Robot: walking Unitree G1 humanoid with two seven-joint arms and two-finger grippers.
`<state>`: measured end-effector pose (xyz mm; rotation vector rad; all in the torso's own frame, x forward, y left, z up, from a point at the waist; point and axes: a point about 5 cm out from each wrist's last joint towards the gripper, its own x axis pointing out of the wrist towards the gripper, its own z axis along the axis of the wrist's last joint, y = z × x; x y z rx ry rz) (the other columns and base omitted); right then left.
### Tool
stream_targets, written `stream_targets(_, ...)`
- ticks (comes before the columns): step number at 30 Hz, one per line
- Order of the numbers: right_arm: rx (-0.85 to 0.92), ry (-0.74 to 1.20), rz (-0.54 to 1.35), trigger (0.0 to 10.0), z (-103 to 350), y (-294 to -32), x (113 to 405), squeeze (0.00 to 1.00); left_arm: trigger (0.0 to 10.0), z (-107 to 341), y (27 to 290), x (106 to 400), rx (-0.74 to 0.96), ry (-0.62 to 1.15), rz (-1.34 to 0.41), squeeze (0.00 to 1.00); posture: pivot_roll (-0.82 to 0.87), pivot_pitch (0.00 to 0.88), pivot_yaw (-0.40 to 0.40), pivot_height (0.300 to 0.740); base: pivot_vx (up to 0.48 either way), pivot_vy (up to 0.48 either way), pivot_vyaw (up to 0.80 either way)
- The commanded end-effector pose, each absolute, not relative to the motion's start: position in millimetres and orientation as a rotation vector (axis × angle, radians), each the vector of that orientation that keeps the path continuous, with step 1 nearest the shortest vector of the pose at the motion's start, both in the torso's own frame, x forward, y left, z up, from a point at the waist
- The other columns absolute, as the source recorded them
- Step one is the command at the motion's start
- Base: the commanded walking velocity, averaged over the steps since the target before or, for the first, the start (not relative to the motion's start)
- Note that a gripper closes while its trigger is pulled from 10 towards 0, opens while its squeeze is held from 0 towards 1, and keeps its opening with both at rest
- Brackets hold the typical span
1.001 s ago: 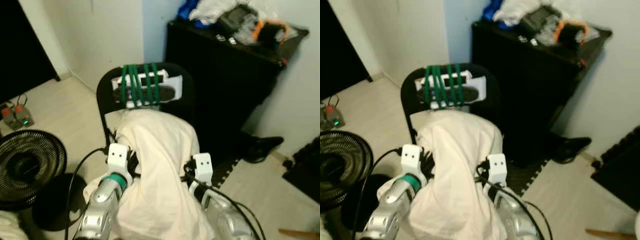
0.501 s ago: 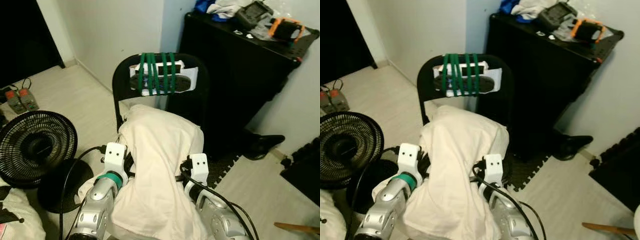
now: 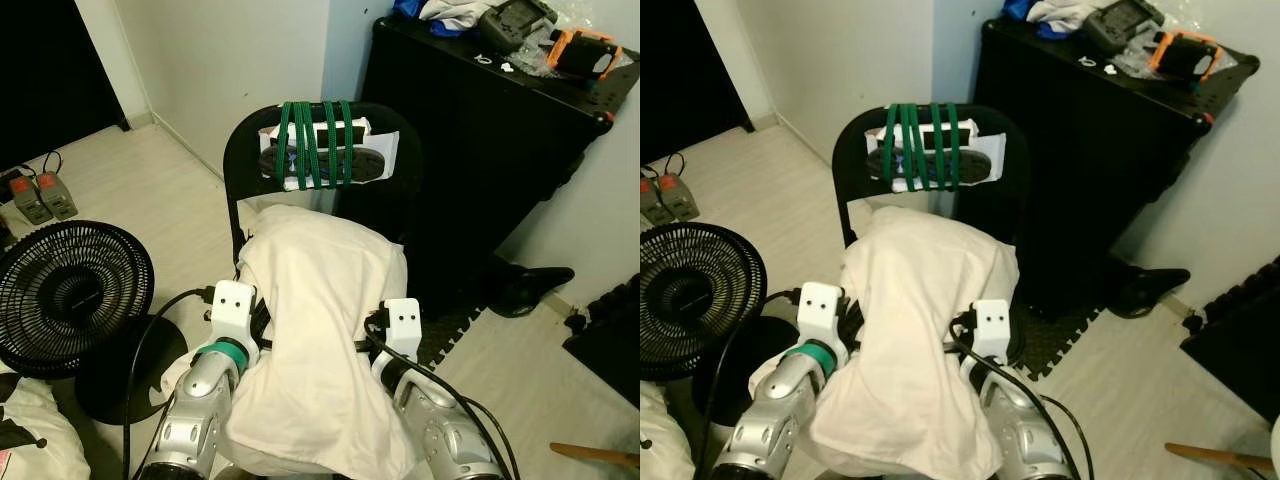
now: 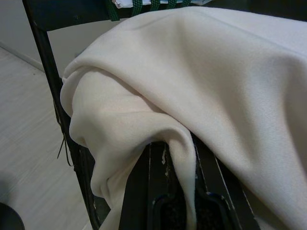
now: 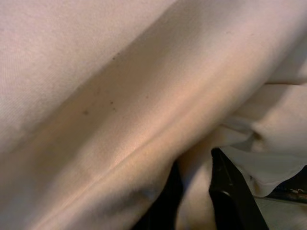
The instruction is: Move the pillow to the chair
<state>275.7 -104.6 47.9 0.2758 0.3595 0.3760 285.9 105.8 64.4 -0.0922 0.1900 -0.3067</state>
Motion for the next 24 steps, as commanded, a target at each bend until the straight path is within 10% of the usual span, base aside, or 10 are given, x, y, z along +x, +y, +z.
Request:
stream_targets(1,0.318,0.310,0.453,10.0,58.2,-84.8,278.9,0.00,10.0,63.3,89.4,284.1,-0.090,0.189,-0.361,0.00,-0.02,0.064,0.052,0.715,0.000,0.000,0.00)
stream_targets(24,0.329,0.303,0.447,10.0,58.2,-85.2,278.8,0.00,10.0,62.3,91.4,284.0,-0.071,0.193,-0.355,0.00,-0.01,0.061,0.062,0.640,0.000,0.000,0.00)
